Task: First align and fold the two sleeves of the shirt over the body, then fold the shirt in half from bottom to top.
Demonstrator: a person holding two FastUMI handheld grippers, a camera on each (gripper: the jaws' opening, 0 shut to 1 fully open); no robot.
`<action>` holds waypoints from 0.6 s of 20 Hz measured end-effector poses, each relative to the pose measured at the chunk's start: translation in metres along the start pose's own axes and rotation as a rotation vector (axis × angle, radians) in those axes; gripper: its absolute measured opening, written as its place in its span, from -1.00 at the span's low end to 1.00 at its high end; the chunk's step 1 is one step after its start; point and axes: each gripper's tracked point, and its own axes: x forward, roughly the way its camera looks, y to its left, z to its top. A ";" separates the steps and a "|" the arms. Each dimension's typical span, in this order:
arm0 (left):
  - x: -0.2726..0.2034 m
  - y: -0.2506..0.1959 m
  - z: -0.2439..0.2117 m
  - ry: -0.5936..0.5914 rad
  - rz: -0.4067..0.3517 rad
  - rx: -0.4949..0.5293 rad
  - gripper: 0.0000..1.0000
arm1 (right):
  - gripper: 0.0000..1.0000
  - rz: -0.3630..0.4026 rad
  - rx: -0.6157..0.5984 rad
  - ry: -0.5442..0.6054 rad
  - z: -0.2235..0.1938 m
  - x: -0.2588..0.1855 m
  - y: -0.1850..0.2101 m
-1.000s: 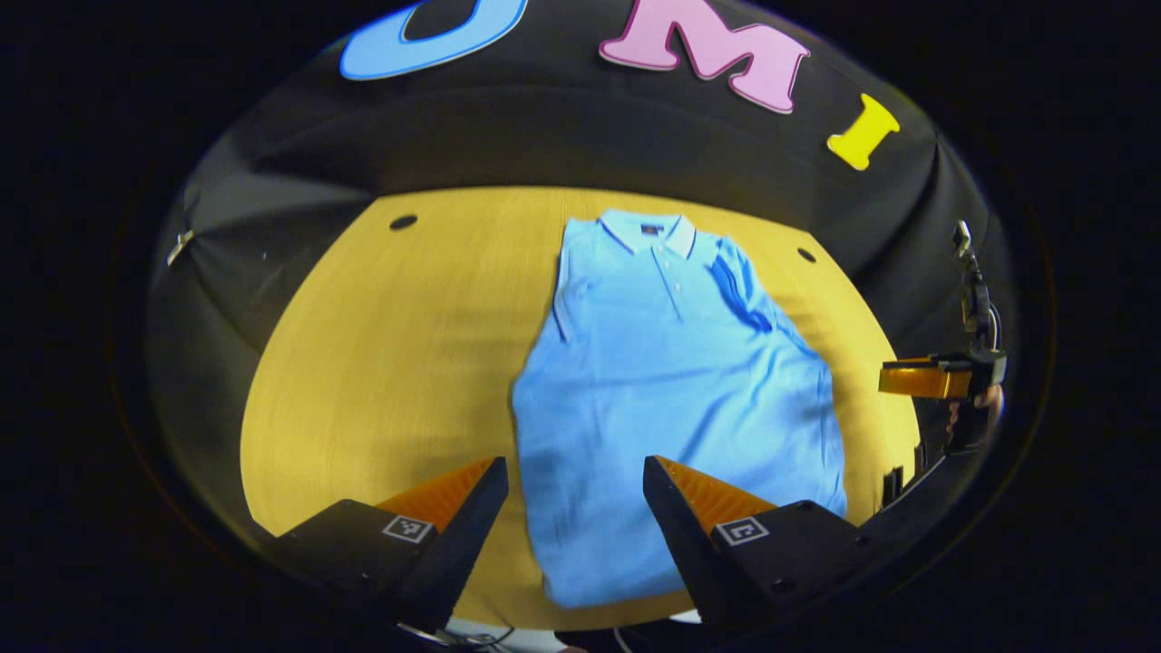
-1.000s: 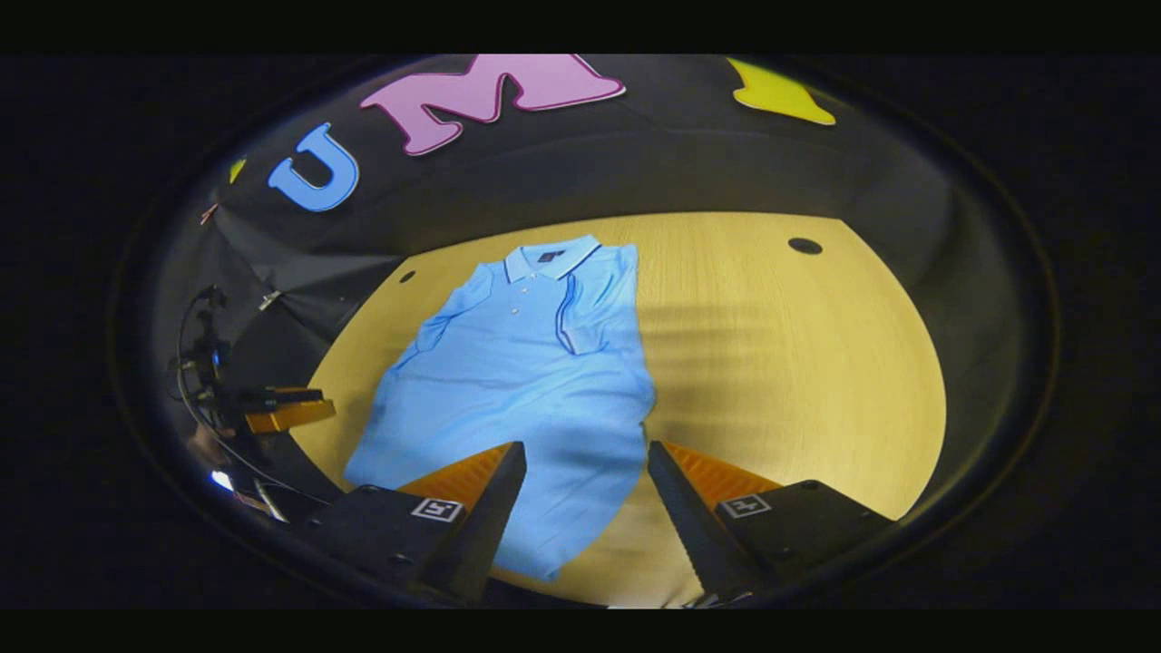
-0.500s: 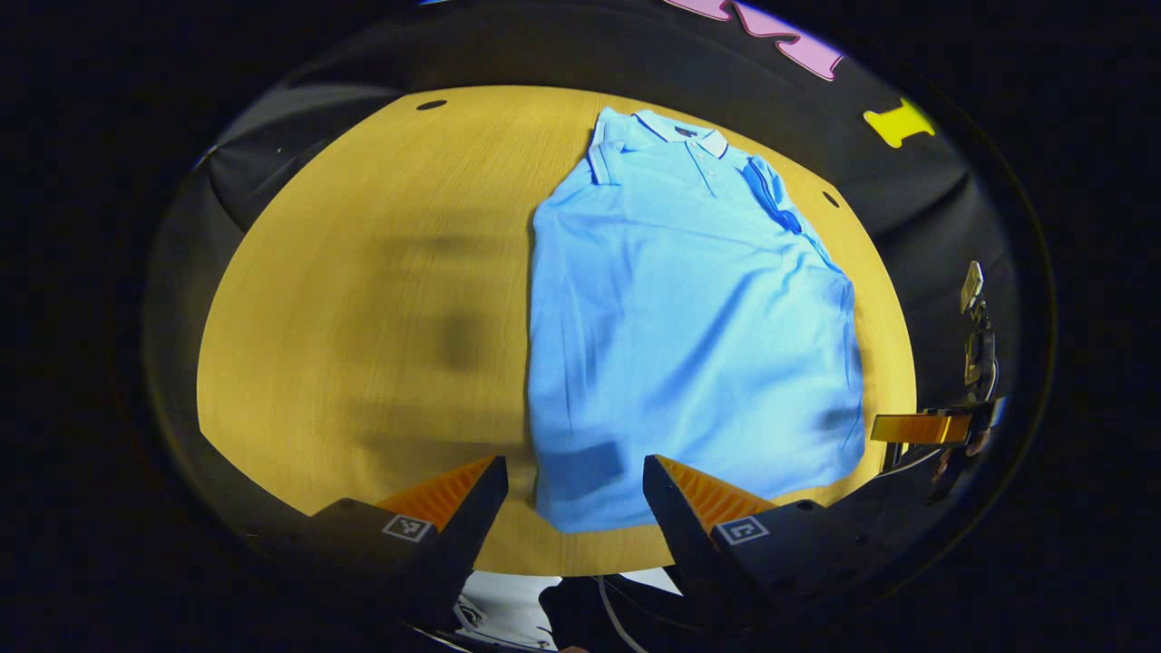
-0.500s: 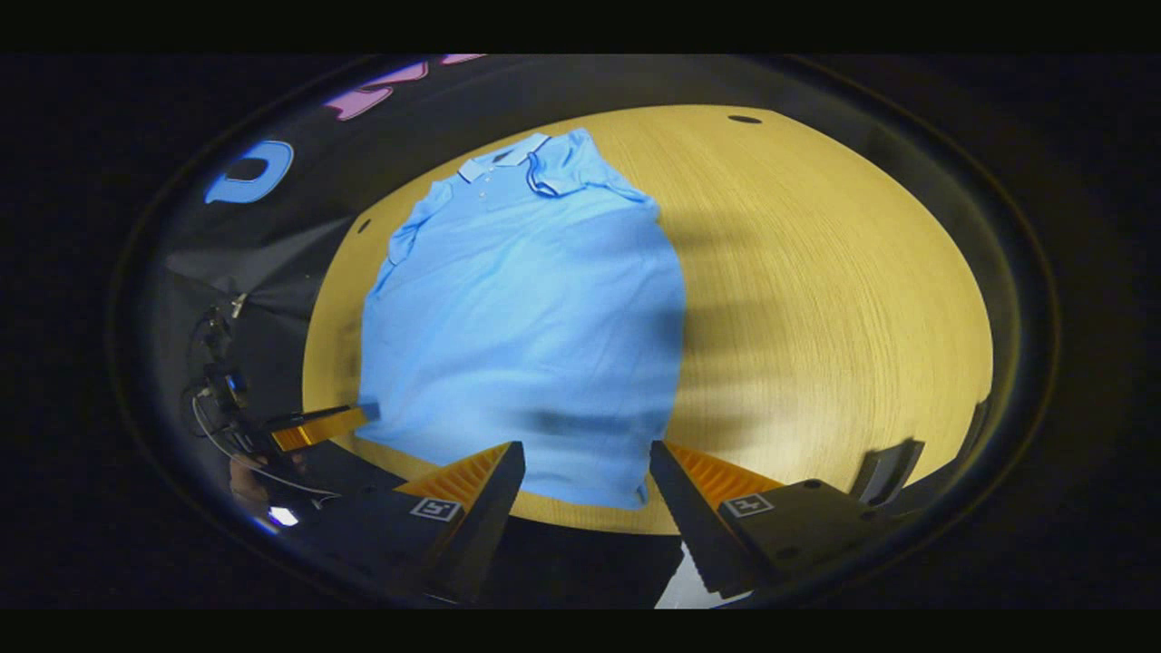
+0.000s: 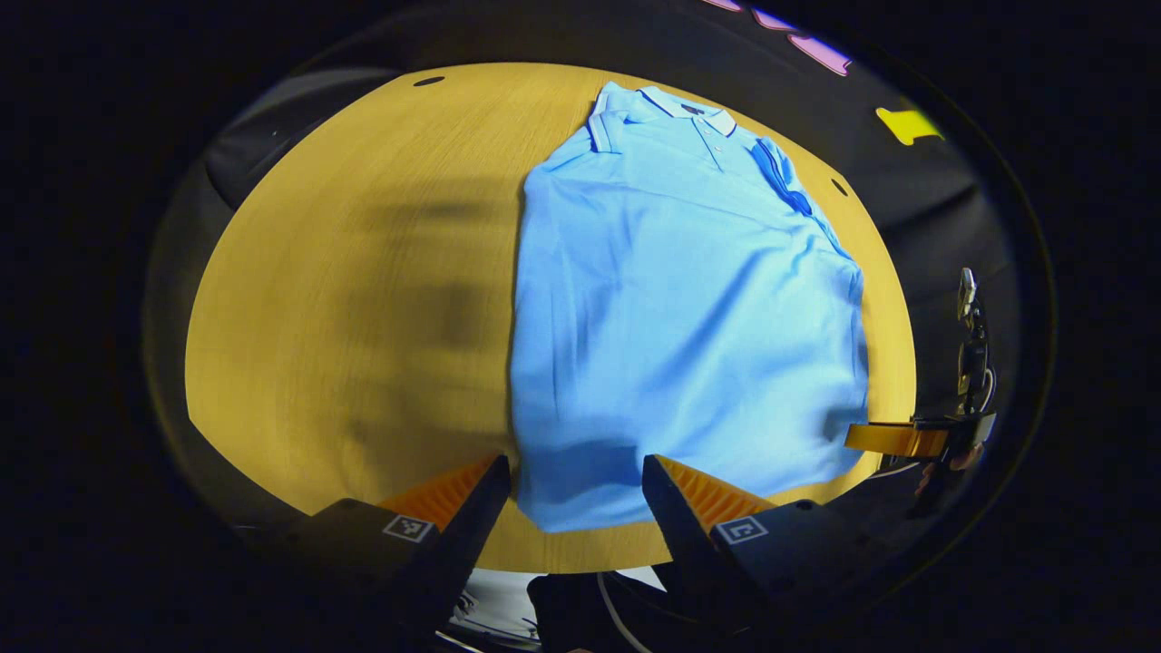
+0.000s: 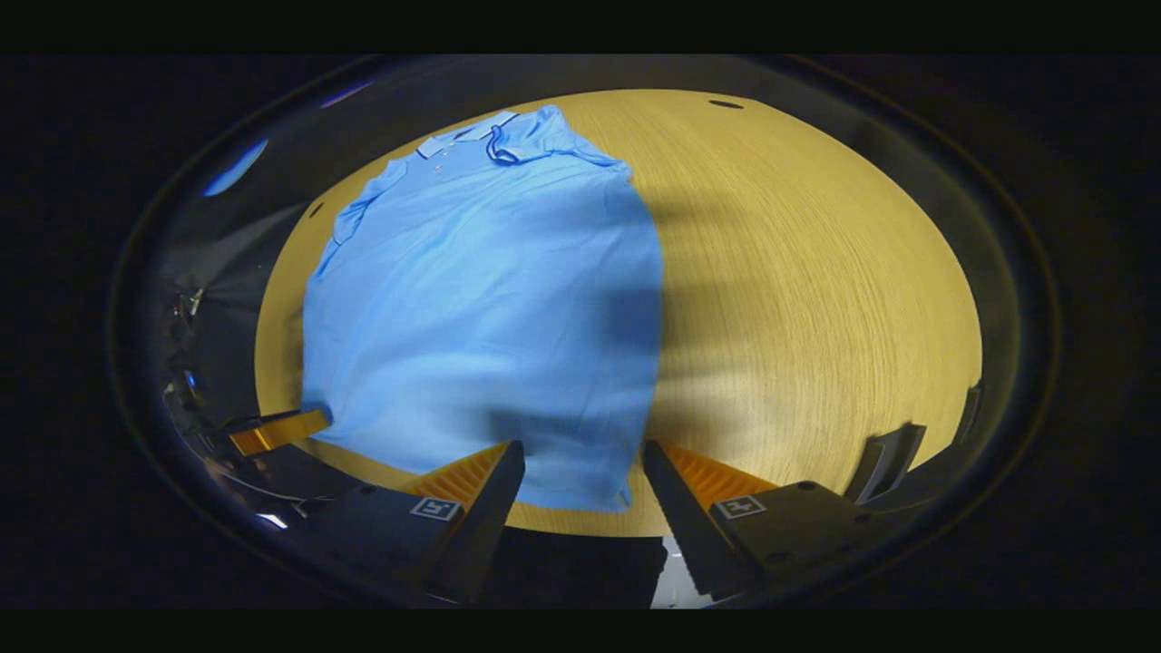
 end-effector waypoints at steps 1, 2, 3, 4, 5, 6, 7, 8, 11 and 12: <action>0.003 -0.003 -0.001 0.004 -0.006 0.015 0.91 | 0.66 -0.019 -0.015 0.006 -0.001 0.005 0.000; 0.008 -0.007 -0.001 0.000 -0.003 0.031 0.52 | 0.22 -0.016 -0.031 0.010 -0.001 0.008 0.004; 0.010 -0.008 -0.004 -0.004 -0.004 0.035 -0.12 | -0.29 0.007 -0.016 -0.002 0.003 0.009 0.012; 0.009 -0.025 0.000 0.001 -0.081 0.022 -0.76 | -0.81 0.101 -0.014 0.006 0.000 0.017 0.031; 0.010 -0.034 -0.002 0.019 -0.134 0.001 -0.87 | -0.90 0.141 -0.003 -0.006 0.005 0.012 0.037; 0.011 -0.033 0.000 0.020 -0.142 -0.002 -0.87 | -0.99 0.165 0.005 -0.015 0.008 0.013 0.038; 0.009 -0.030 0.003 0.006 -0.143 0.003 -0.87 | -0.89 0.184 0.014 -0.032 0.009 0.013 0.037; 0.006 -0.030 0.007 -0.009 -0.157 0.008 -0.87 | -1.00 0.220 0.020 -0.039 0.011 0.011 0.039; -0.009 -0.033 0.021 -0.070 -0.228 0.005 -0.88 | -0.90 0.374 0.074 -0.051 0.018 -0.001 0.056; -0.014 -0.033 0.028 -0.091 -0.251 0.005 -0.88 | -0.81 0.415 0.090 -0.065 0.024 -0.006 0.060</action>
